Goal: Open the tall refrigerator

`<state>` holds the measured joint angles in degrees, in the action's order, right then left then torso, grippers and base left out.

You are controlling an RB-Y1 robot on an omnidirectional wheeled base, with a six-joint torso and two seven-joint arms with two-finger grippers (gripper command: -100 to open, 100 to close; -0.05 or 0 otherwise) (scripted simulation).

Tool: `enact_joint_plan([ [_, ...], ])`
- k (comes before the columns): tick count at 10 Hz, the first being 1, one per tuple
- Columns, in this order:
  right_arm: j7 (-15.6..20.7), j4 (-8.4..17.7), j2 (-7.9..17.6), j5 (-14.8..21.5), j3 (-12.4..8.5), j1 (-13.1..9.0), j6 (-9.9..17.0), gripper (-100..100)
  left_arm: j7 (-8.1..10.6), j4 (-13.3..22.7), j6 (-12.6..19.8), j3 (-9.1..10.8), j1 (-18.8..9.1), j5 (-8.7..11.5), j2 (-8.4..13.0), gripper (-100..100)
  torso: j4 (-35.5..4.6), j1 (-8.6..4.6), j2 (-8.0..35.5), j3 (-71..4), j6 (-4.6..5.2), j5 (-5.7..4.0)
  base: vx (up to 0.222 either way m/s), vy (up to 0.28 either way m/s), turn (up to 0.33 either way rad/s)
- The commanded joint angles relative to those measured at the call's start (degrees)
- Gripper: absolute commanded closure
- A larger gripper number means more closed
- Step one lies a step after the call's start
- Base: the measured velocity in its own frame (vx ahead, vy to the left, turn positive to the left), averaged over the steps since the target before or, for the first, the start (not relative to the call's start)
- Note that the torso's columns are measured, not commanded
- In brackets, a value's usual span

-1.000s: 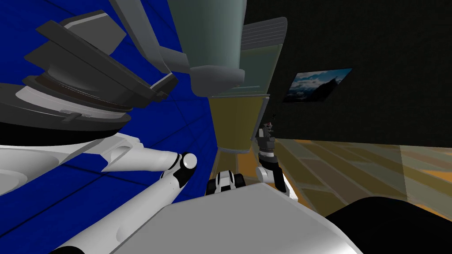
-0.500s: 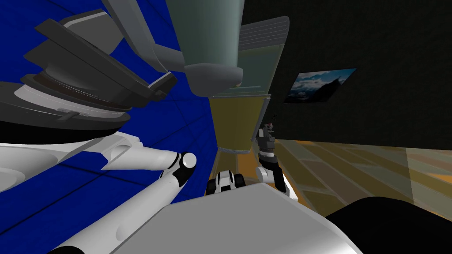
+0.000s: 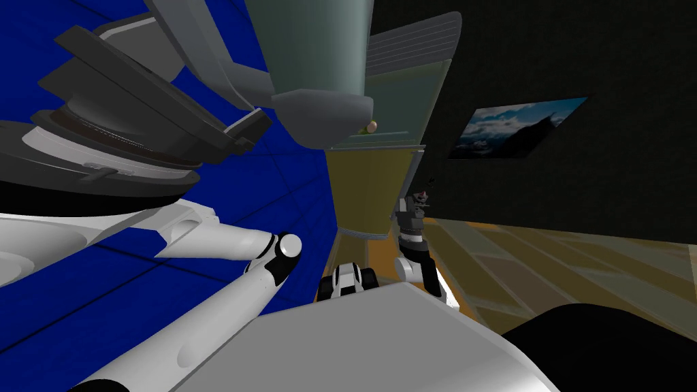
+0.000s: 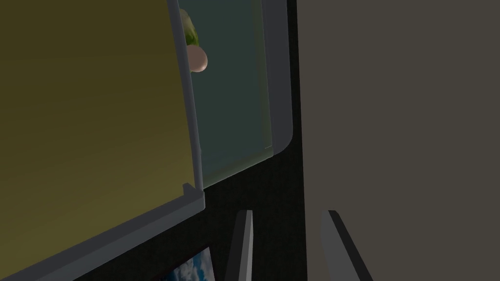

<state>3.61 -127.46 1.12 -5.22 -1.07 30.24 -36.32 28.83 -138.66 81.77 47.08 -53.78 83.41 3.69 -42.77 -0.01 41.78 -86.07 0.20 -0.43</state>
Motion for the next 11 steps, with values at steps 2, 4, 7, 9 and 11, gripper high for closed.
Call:
enact_joint_plan([
  [2,0.0,0.0,0.0,0.0,0.0,0.0,0.0,0,-0.09,0.6,-2.3,0.89,-0.8,-0.2,0.0,-100,0.2,-0.21,-0.1,0.3,-0.08,0.08,0.005,0.019,0.014],
  [4,0.0,0.0,0.0,0.0,0.0,0.0,0.0,0,-0.09,0.6,-2.3,0.89,-0.8,-0.2,0.0,-100,0.2,-0.1,0.1,0.3,0.06,0.12,-0.004,-0.016,-0.003],
  [7,0.0,0.0,0.0,0.0,0.0,0.0,0.0,0,0.64,4.3,0.2,1.57,-2.0,4.5,2.6,-100,0.1,0.13,0.0,0.4,-0.15,0.1,0.029,-0.069,0.247],
  [9,0.0,0.0,0.0,0.0,0.0,0.0,0.0,0,0.97,6.9,0.4,2.05,-3.2,7.2,3.8,-100,0.3,-0.06,0.0,0.5,-0.05,0.1,0.067,-0.087,0.26],
  [11,0.0,0.0,0.0,0.0,0.0,0.0,0.0,0,0.97,7.8,0.4,2.05,-3.2,7.2,3.8,-100,0.1,-0.13,-0.1,0.1,0.03,-0.09,0.043,-0.045,0.082],
])
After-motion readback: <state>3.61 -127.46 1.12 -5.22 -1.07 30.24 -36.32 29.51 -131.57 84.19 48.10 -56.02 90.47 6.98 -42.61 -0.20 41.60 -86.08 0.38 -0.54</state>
